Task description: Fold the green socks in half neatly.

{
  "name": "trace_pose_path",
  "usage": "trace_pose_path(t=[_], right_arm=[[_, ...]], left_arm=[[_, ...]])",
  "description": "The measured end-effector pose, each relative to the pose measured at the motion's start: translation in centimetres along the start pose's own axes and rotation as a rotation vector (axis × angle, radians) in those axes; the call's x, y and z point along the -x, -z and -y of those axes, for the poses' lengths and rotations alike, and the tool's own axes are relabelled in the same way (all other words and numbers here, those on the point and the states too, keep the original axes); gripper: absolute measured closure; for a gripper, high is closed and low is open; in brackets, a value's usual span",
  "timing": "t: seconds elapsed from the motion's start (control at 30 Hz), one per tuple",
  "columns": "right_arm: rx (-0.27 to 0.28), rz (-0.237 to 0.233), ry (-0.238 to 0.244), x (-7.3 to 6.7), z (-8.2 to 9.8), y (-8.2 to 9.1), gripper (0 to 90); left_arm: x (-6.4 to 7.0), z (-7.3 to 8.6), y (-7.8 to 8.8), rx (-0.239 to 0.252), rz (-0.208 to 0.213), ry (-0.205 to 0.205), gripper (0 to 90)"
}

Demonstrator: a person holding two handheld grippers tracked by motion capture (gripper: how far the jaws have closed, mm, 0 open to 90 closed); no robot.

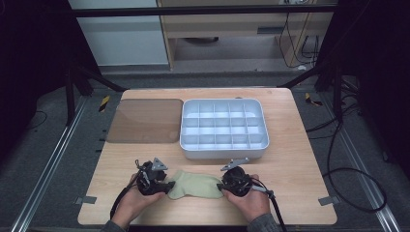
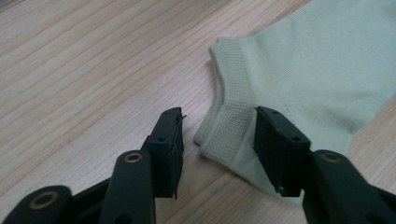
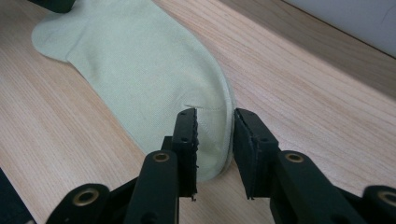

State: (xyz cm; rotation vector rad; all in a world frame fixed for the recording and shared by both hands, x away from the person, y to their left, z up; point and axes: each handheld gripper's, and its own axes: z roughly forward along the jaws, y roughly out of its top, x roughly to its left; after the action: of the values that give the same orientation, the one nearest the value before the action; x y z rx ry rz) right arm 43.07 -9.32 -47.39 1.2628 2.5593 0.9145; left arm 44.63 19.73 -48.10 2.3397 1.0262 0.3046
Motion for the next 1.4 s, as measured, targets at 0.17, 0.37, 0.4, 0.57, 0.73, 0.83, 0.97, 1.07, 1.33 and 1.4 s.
trace_pose_path(t=[0.17, 0.37, 0.4, 0.57, 0.73, 0.83, 0.97, 1.07, 1.33, 1.4], right_arm=[[0.015, 0.012, -0.020, 0.1, 0.3, -0.3, 65.1], [0.028, 0.023, -0.032, 0.4, 0.5, -0.5, 60.5], [0.029, 0.025, -0.039, 0.4, 0.5, -0.5, 59.7], [0.014, 0.011, -0.039, 0.3, 0.5, -0.9, 59.2], [0.008, 0.002, -0.029, 0.2, 0.6, -1.1, 65.1], [0.006, -0.009, -0.029, 0.2, 0.5, -1.1, 68.9], [0.001, -0.009, -0.017, 0.1, 0.5, -1.1, 75.6], [0.002, -0.015, 0.000, 0.1, 0.5, -1.0, 81.8], [-0.006, -0.025, 0.010, -0.1, 0.4, -1.0, 87.5], [-0.004, -0.031, 0.003, -0.3, 0.4, -1.0, 87.5]], left_arm=[[0.1, -0.1, -0.2, 0.001, 0.010, 0.000, 57.8], [0.1, 0.0, -0.2, 0.000, 0.028, 0.002, 64.4], [0.1, 0.0, -0.2, 0.001, 0.031, 0.003, 65.2], [0.2, -0.1, -0.3, -0.009, 0.040, -0.009, 70.9], [0.3, -0.2, -0.3, -0.013, 0.056, -0.002, 76.3], [0.2, -0.2, -0.2, -0.013, 0.063, 0.008, 78.7], [0.2, -0.2, -0.2, -0.016, 0.067, 0.011, 80.2], [0.1, -0.2, -0.2, -0.016, 0.072, 0.013, 80.7], [-0.3, -0.2, 0.3, -0.025, 0.070, 0.002, 81.2], [-0.2, -0.3, 0.6, -0.027, 0.071, 0.001, 81.2]])
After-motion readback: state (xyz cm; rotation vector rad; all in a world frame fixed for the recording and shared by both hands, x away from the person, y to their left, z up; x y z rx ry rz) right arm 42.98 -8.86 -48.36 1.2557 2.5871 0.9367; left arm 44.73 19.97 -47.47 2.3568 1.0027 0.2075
